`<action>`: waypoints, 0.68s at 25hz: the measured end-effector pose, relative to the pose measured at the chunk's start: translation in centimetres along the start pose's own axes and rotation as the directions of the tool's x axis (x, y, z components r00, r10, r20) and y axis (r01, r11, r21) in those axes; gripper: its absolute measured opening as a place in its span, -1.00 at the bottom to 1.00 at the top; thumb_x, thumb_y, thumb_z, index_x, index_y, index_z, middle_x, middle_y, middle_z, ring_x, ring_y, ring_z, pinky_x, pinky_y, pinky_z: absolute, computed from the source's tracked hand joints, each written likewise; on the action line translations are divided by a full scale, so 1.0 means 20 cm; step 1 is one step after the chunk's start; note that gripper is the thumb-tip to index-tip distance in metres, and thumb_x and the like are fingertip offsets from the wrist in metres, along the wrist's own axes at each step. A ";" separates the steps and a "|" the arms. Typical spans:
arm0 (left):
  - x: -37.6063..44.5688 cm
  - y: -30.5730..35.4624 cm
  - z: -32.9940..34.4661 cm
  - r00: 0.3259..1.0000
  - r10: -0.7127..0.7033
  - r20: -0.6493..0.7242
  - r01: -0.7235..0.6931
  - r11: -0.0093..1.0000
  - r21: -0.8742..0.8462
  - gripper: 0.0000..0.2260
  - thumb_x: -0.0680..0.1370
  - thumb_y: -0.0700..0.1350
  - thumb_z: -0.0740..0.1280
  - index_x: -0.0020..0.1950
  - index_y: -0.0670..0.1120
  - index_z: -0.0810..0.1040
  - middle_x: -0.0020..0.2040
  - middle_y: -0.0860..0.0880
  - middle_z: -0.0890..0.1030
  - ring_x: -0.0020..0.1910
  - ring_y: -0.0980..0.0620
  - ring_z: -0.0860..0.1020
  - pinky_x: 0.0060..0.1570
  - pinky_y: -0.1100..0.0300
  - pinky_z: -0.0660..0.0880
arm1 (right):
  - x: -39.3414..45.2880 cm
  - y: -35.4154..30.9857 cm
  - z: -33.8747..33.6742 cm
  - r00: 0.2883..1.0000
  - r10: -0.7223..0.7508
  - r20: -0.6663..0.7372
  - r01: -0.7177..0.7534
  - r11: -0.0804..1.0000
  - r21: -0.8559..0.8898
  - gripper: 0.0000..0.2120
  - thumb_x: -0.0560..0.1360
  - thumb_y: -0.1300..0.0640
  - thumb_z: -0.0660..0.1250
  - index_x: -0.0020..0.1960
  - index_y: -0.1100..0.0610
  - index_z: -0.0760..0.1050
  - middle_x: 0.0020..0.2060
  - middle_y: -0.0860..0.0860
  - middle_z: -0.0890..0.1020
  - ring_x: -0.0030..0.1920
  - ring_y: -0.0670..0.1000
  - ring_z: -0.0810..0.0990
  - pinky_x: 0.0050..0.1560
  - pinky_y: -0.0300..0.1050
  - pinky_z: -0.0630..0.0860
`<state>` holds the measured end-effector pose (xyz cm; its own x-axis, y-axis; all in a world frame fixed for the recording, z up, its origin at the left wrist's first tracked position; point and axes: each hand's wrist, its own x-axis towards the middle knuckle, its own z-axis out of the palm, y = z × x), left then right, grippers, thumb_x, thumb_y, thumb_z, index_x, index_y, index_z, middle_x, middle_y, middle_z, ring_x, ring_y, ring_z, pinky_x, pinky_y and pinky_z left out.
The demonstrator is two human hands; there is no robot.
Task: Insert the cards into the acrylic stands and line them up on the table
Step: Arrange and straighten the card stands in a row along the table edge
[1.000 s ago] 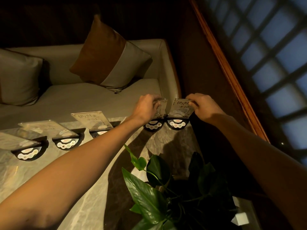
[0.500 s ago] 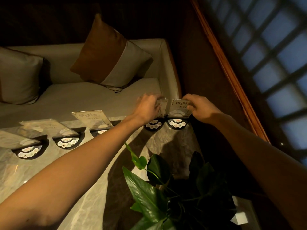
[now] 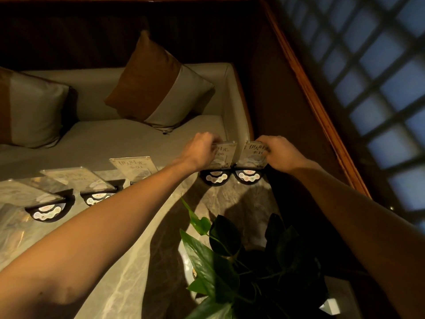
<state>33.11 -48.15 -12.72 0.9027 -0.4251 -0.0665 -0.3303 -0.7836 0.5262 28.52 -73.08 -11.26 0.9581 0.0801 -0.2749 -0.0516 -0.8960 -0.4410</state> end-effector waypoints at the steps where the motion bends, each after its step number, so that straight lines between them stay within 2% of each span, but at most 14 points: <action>1: -0.01 0.00 0.00 1.000 -0.002 -0.005 0.002 1.000 -0.008 -0.76 0.53 -0.25 0.35 0.15 -0.03 0.62 0.08 -0.07 0.68 0.09 -0.06 0.61 0.04 -0.04 0.60 | 0.00 0.00 0.01 1.000 0.021 -0.011 -0.021 1.000 0.007 -0.63 0.54 0.37 0.33 0.28 0.10 0.51 0.20 0.09 0.64 0.22 0.10 0.61 0.13 -0.03 0.64; 4: -0.02 0.01 0.01 1.000 0.001 -0.021 -0.002 1.000 -0.015 -0.75 0.53 -0.25 0.35 0.17 -0.03 0.61 0.09 -0.06 0.67 0.10 -0.05 0.61 0.05 -0.03 0.60 | 0.00 -0.01 0.01 0.999 0.043 -0.004 -0.043 0.999 0.000 -0.67 0.52 0.39 0.33 0.20 0.09 0.52 0.18 0.09 0.64 0.21 0.13 0.61 0.14 -0.02 0.62; 12: -0.02 0.00 0.02 1.000 -0.004 -0.019 0.003 0.999 -0.045 -0.75 0.54 -0.23 0.36 0.19 -0.02 0.60 0.11 -0.06 0.67 0.12 -0.05 0.60 0.08 -0.03 0.59 | -0.01 0.00 0.01 1.000 0.021 -0.014 -0.022 0.999 -0.034 -0.66 0.51 0.40 0.31 0.18 0.07 0.51 0.18 0.09 0.62 0.22 0.14 0.59 0.14 0.00 0.62; 17: -0.03 0.00 -0.03 1.000 -0.022 0.020 0.023 0.998 -0.054 -0.65 0.52 -0.17 0.40 0.30 -0.02 0.53 0.18 -0.07 0.63 0.16 -0.05 0.58 0.12 -0.04 0.58 | 0.00 -0.01 0.00 0.999 0.025 0.042 -0.025 1.000 -0.011 -0.63 0.53 0.32 0.36 0.27 0.04 0.48 0.21 0.07 0.61 0.22 0.11 0.60 0.13 0.08 0.65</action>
<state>32.67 -47.57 -12.29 0.9040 -0.4167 -0.0954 -0.2938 -0.7677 0.5694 28.49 -72.96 -11.26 0.9438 0.0760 -0.3218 -0.0720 -0.9025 -0.4245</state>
